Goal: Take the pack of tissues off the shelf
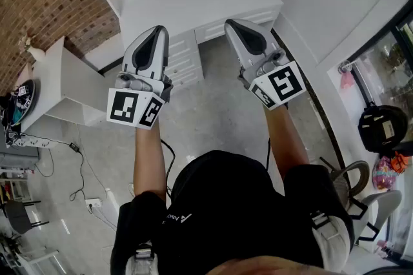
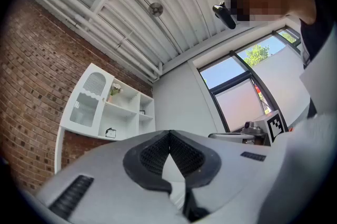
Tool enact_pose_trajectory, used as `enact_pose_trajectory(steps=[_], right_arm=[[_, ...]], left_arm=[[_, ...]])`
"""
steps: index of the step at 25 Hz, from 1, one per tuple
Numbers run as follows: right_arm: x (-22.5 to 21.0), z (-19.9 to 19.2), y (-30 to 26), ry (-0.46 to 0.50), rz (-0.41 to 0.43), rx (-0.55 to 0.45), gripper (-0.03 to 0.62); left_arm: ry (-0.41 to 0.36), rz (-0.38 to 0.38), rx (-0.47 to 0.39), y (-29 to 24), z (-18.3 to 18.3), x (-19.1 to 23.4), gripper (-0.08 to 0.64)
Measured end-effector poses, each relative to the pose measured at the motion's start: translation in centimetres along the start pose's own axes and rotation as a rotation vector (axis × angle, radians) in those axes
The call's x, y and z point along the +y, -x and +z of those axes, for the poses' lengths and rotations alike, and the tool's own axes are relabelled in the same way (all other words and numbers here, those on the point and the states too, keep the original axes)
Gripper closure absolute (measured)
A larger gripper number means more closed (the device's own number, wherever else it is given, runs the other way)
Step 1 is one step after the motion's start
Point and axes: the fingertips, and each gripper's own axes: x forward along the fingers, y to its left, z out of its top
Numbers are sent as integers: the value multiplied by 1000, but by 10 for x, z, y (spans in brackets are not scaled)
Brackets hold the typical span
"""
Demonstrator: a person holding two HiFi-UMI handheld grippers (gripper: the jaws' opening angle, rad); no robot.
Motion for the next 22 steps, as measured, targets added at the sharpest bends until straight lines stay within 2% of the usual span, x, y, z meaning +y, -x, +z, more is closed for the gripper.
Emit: enact_pose_trajectory(steps=[12, 18, 22], right_arm=[[-49, -14, 10, -18, 28, -13, 591], [-74, -30, -4, -30, 39, -11, 591], [-89, -49, -34, -12, 58, -3, 591]], left_arm=[[-28, 10, -1, -54, -19, -15, 561], [-52, 56, 4, -81, -27, 7, 561], [-71, 91, -11, -105, -35, 42, 561]])
